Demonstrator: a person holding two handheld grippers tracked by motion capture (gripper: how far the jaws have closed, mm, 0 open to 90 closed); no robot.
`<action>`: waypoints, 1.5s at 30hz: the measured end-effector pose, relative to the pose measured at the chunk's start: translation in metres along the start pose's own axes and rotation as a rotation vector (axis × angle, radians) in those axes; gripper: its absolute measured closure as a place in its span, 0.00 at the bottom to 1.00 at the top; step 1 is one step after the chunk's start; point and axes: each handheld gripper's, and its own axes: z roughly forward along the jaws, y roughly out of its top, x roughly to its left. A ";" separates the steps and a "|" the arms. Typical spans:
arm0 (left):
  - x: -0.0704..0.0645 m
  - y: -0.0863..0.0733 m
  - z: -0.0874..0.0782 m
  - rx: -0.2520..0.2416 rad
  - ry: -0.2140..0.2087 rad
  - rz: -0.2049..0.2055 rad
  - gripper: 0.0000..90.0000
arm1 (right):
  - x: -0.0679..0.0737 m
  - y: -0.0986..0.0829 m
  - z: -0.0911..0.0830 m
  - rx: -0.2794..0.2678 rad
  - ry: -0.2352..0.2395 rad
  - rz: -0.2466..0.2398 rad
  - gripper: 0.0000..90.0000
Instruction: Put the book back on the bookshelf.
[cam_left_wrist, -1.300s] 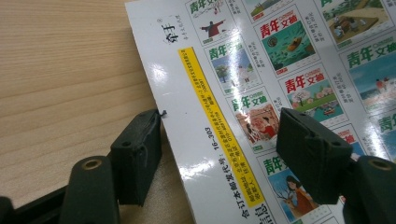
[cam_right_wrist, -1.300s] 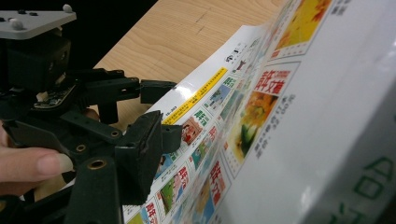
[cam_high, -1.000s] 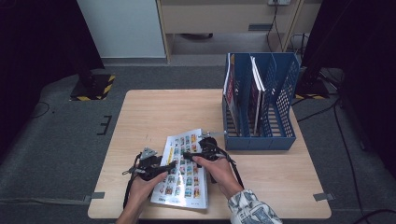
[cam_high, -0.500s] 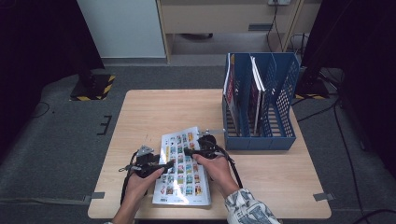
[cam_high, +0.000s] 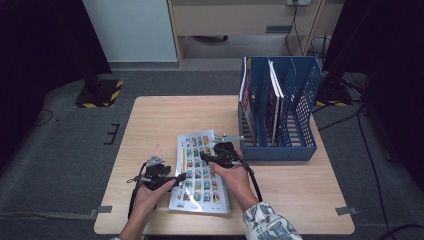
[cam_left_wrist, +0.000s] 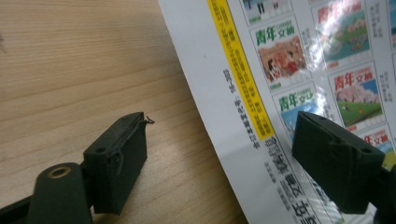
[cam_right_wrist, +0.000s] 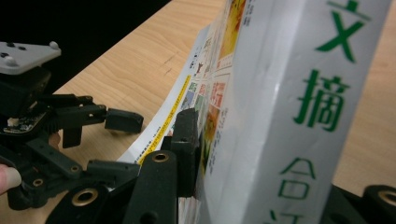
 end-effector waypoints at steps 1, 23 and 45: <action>-0.001 0.000 0.000 0.002 -0.005 0.002 0.18 | 0.001 0.001 -0.001 -0.006 -0.004 -0.008 0.78; -0.005 0.001 0.007 0.003 -0.176 0.011 0.22 | 0.016 0.019 -0.017 -0.143 -0.010 -0.167 0.79; 0.005 0.011 -0.008 -0.067 -0.213 -0.064 0.72 | 0.017 0.023 -0.027 -0.233 0.049 -0.237 0.81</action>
